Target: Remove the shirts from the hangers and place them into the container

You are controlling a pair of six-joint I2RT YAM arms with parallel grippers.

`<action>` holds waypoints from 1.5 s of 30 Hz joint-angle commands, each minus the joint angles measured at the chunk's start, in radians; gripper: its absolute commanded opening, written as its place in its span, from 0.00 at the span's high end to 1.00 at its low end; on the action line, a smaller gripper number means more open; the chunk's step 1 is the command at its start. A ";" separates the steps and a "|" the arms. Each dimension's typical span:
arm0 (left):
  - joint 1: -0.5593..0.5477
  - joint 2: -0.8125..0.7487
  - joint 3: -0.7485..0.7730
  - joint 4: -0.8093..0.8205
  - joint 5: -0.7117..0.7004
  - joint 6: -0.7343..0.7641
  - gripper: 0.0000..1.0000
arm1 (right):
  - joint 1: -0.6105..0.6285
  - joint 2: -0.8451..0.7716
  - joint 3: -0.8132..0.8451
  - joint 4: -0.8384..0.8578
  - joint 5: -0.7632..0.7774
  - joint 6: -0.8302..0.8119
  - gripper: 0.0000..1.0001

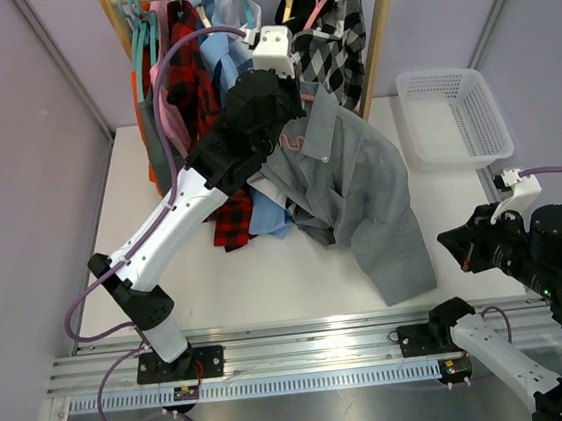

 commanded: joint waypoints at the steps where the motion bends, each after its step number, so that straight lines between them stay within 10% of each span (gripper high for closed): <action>1: 0.018 -0.065 0.011 0.115 -0.058 0.070 1.00 | -0.002 0.006 0.005 -0.005 -0.003 0.004 1.00; 2: 0.018 -0.065 0.011 0.110 -0.052 0.067 1.00 | 0.000 0.006 0.002 0.000 -0.008 0.004 0.98; 4: 0.017 -0.065 0.011 0.102 -0.032 0.050 1.00 | 0.000 0.007 0.000 0.012 -0.016 0.000 0.44; 7: 0.018 -0.069 0.004 0.078 0.004 0.017 1.00 | 0.000 0.018 -0.008 0.055 -0.052 -0.008 0.07; 13: 0.018 -0.087 -0.038 0.076 0.055 -0.037 1.00 | -0.002 0.070 -0.043 0.205 -0.106 -0.039 0.01; 23: 0.017 -0.095 -0.046 0.075 0.092 -0.063 1.00 | 0.001 0.156 -0.172 0.434 -0.221 -0.037 0.27; 28: 0.017 -0.090 -0.036 0.078 0.080 -0.045 1.00 | -0.002 0.110 -0.163 0.353 -0.188 -0.043 1.00; 34: 0.017 -0.093 -0.021 0.089 0.048 -0.013 1.00 | 0.000 0.033 -0.051 0.170 -0.076 -0.045 1.00; 45: 0.026 -0.171 -0.056 0.119 -0.025 0.044 1.00 | 0.000 0.018 0.028 -0.040 0.584 0.081 1.00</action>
